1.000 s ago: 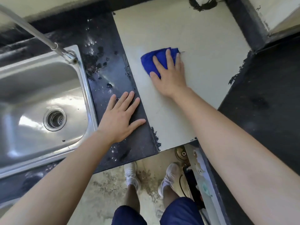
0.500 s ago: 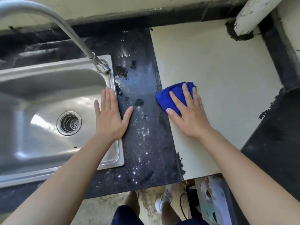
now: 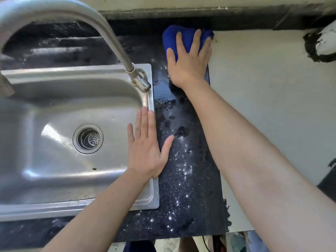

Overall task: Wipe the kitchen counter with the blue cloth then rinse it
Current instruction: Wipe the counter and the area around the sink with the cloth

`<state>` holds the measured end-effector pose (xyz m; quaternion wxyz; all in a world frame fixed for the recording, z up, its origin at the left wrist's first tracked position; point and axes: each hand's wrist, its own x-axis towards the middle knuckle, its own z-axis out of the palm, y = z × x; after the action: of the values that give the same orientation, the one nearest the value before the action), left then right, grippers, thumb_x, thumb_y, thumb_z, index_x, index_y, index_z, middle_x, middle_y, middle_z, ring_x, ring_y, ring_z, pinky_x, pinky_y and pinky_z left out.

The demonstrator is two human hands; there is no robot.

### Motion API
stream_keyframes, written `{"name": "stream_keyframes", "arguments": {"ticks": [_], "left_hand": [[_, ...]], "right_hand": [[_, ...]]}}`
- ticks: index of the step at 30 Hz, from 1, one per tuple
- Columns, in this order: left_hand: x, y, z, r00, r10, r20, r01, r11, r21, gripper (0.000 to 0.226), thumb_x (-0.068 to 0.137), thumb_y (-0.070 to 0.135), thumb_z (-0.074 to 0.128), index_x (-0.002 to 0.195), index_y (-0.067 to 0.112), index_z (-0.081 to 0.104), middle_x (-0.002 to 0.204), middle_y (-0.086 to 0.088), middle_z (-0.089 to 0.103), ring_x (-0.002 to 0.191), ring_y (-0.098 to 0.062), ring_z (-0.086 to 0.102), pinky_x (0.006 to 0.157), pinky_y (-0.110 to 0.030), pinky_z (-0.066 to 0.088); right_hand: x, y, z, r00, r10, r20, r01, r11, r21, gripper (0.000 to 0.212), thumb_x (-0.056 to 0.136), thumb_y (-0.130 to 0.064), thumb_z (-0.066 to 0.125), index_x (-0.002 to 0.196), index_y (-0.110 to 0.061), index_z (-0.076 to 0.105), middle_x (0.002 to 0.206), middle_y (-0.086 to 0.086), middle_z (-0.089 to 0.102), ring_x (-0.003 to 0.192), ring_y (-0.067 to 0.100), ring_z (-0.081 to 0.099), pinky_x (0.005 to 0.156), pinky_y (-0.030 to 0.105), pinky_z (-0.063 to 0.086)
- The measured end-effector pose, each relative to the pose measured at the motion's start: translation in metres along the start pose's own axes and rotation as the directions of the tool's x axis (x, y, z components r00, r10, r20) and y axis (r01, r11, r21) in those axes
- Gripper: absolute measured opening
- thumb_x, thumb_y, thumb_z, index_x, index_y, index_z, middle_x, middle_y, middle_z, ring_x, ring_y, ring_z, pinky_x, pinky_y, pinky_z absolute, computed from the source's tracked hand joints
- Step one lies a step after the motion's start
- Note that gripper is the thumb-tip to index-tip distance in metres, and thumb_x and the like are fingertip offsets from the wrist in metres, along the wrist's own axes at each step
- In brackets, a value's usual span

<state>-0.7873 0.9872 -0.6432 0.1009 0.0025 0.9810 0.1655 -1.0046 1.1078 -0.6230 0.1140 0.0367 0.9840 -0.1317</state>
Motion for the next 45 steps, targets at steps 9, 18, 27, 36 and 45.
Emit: {"name": "stream_keyframes", "arguments": {"ticks": [9, 18, 27, 36, 45], "left_hand": [[-0.001, 0.001, -0.001, 1.000, 0.001, -0.008, -0.001, 0.999, -0.035, 0.085, 0.098, 0.064, 0.023, 0.160, 0.008, 0.002, 0.168, -0.010, 0.000, 0.155, -0.023, -0.004, 0.122, -0.055, 0.013], [-0.001, -0.002, 0.000, 1.000, 0.012, -0.003, -0.012, 0.998, -0.062, 0.085, 0.099, 0.063, 0.021, 0.160, 0.008, 0.001, 0.168, -0.010, -0.003, 0.155, -0.022, -0.007, 0.123, -0.054, 0.011], [-0.001, -0.001, -0.001, 1.000, 0.012, 0.014, -0.011, 0.995, -0.095, 0.085, 0.098, 0.062, 0.027, 0.160, 0.009, 0.001, 0.168, -0.009, -0.005, 0.155, -0.021, -0.008, 0.123, -0.054, 0.011], [-0.001, -0.001, -0.002, 1.000, 0.012, 0.006, -0.011, 0.994, -0.106, 0.086, 0.097, 0.061, 0.029, 0.159, 0.007, 0.004, 0.168, -0.011, -0.002, 0.155, -0.023, -0.006, 0.122, -0.056, 0.011], [0.000, -0.002, -0.003, 1.000, 0.024, 0.020, -0.021, 0.987, -0.157, 0.087, 0.097, 0.064, 0.026, 0.160, 0.008, 0.002, 0.168, -0.010, -0.006, 0.155, -0.024, -0.007, 0.123, -0.056, 0.010]], "right_hand": [[-0.065, 0.066, -0.015, 0.928, -0.342, 0.145, 0.357, 0.929, -0.099, 0.061, 0.101, -0.064, 0.025, 0.158, -0.043, 0.016, 0.170, 0.005, -0.003, 0.155, 0.034, -0.006, 0.126, 0.047, -0.004], [-0.010, -0.031, 0.002, 0.978, -0.180, 0.105, 0.180, 0.984, 0.009, 0.062, 0.103, -0.055, 0.030, 0.160, -0.034, 0.018, 0.168, 0.016, -0.004, 0.152, 0.045, -0.010, 0.124, 0.051, -0.004], [-0.024, 0.058, -0.027, 0.962, -0.241, 0.129, 0.254, 0.962, -0.096, 0.064, 0.099, -0.068, 0.028, 0.158, -0.043, 0.018, 0.170, 0.005, -0.004, 0.155, 0.033, -0.009, 0.125, 0.045, -0.004], [-0.055, 0.032, -0.003, 0.917, -0.377, 0.133, 0.384, 0.923, -0.029, 0.057, 0.105, -0.056, 0.029, 0.158, -0.039, 0.021, 0.170, 0.007, -0.005, 0.154, 0.037, -0.011, 0.125, 0.049, -0.004], [-0.068, 0.073, -0.017, 0.867, -0.441, 0.233, 0.470, 0.878, -0.087, 0.057, 0.102, -0.061, 0.030, 0.156, -0.045, 0.021, 0.170, 0.001, -0.005, 0.155, 0.031, -0.008, 0.126, 0.046, -0.004]]}}
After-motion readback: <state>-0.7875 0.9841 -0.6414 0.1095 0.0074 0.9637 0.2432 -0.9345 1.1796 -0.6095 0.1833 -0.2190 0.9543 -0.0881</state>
